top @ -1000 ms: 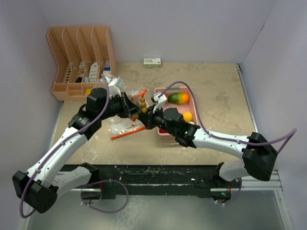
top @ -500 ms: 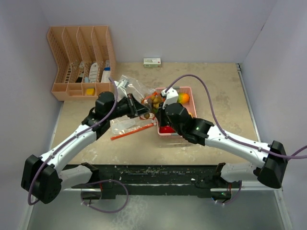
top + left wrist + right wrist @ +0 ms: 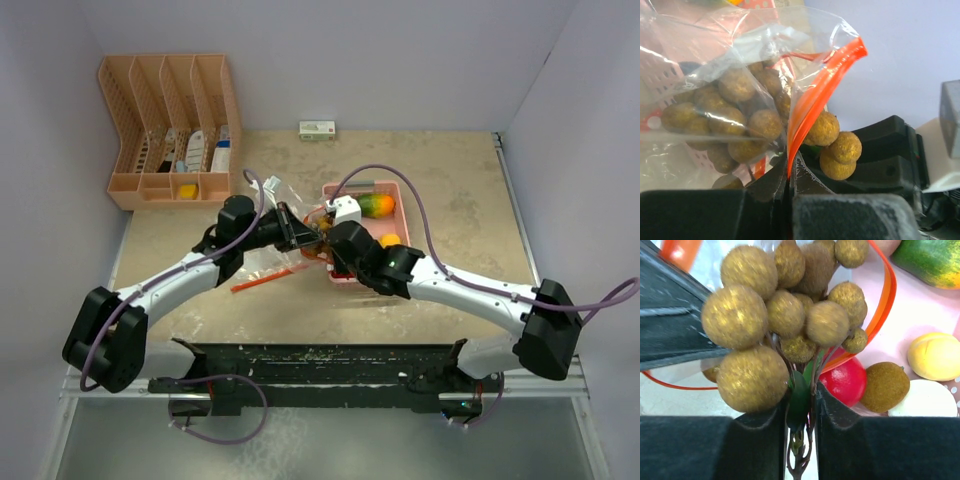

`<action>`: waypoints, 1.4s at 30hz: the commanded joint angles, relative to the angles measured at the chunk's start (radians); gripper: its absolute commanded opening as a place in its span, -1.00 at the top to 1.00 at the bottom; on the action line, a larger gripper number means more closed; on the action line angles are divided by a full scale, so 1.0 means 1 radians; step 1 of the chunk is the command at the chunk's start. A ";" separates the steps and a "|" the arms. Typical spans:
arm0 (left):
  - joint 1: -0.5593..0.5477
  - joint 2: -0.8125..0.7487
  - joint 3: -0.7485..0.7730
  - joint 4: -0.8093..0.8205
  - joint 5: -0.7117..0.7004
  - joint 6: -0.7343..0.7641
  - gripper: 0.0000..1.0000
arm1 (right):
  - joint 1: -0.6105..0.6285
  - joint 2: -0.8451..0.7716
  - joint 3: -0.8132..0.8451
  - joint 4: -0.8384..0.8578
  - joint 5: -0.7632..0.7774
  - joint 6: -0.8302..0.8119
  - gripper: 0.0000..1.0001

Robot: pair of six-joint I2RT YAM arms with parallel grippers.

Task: Place the food in the zip-top bag and seal the zipper
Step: Place the fake fruit in the zipper food storage bag.

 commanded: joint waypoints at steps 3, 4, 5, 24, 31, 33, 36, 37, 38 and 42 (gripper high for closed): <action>-0.003 0.021 0.016 0.051 0.019 0.008 1.00 | -0.004 -0.005 0.084 0.035 -0.003 0.001 0.00; -0.003 0.023 0.020 0.037 0.019 0.016 1.00 | -0.004 -0.012 0.077 0.036 -0.013 0.002 -0.14; -0.002 0.023 0.023 0.026 0.018 0.023 1.00 | -0.004 -0.021 0.068 0.041 -0.029 0.006 -0.26; -0.003 0.010 0.024 -0.019 0.008 0.047 1.00 | -0.083 -0.286 -0.119 0.033 -0.001 0.116 -0.26; -0.002 0.006 0.027 -0.020 0.009 0.045 1.00 | -0.193 -0.251 -0.200 0.149 -0.090 0.148 -0.08; -0.002 0.005 0.027 -0.020 0.011 0.046 1.00 | -0.239 -0.257 -0.250 0.235 -0.149 0.161 -0.02; -0.002 0.003 0.027 -0.023 0.014 0.046 1.00 | -0.267 -0.276 -0.319 0.365 -0.206 0.163 0.05; -0.002 0.001 0.028 -0.024 0.014 0.047 1.00 | -0.269 -0.278 -0.336 0.399 -0.210 0.164 0.06; -0.002 0.000 0.029 -0.025 0.014 0.047 1.00 | -0.274 -0.278 -0.352 0.434 -0.213 0.164 0.07; -0.001 -0.005 0.035 -0.031 0.016 0.049 1.00 | -0.286 -0.252 -0.383 0.543 -0.234 0.156 0.10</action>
